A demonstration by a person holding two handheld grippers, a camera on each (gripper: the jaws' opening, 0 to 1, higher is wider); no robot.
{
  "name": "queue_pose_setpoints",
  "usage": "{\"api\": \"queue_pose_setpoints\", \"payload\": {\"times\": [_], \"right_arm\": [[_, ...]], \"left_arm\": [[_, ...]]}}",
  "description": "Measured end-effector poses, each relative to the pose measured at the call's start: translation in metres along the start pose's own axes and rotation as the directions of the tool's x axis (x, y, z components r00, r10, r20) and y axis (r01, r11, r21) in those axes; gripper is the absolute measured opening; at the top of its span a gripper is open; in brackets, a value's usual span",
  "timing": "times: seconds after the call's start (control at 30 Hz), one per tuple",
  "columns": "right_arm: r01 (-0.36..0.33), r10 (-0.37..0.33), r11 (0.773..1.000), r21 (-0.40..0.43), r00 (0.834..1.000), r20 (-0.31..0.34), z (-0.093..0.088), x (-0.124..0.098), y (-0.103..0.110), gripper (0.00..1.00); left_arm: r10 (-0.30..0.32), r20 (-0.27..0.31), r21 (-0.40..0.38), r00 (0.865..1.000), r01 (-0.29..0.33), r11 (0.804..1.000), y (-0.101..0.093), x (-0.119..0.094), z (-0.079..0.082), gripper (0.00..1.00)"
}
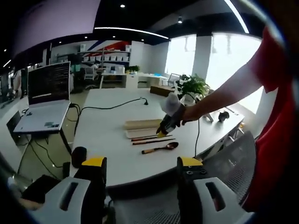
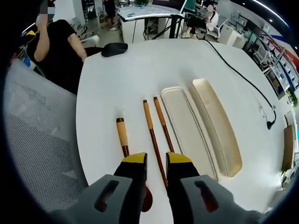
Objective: Arrange the utensils inside the cutlery case until each visible utensil rests in its matching compartment.
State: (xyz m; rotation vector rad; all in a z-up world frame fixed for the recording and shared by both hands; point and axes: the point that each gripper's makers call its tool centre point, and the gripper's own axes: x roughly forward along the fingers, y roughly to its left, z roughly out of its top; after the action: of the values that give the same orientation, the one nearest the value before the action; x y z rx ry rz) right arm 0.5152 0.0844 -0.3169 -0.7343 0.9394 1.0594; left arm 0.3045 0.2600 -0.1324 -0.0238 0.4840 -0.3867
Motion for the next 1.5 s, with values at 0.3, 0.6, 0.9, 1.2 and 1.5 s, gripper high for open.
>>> {"api": "queue_pose_setpoints", "payload": {"times": [0.3,0.6,0.9,1.2,1.5], "right_arm": [[-0.006,0.007,1.0,0.01,1.0,-0.015,-0.003,0.01,0.002,0.13],[-0.007,0.008,1.0,0.007,1.0,-0.011,-0.001,0.018,0.005,0.13],[-0.008,0.008,1.0,-0.008,0.999,-0.031,-0.001,0.027,-0.004,0.13],[0.003,-0.005,0.999,-0.036,0.998,-0.055,-0.005,0.029,-0.004,0.12],[-0.009,0.007,1.0,-0.03,0.998,-0.06,-0.004,0.033,-0.001,0.12]], "left_arm": [[0.008,0.023,0.008,1.0,-0.008,1.0,0.0,-0.001,0.005,0.65],[0.002,0.036,0.009,0.999,-0.003,1.0,-0.003,-0.002,0.008,0.69],[0.009,0.04,0.0,0.999,-0.009,1.0,-0.002,-0.006,0.007,0.7],[0.021,0.04,-0.005,0.999,-0.02,1.0,0.001,-0.007,0.006,0.7],[0.029,0.034,-0.011,0.999,-0.029,1.0,0.002,-0.007,0.003,0.69]]}}
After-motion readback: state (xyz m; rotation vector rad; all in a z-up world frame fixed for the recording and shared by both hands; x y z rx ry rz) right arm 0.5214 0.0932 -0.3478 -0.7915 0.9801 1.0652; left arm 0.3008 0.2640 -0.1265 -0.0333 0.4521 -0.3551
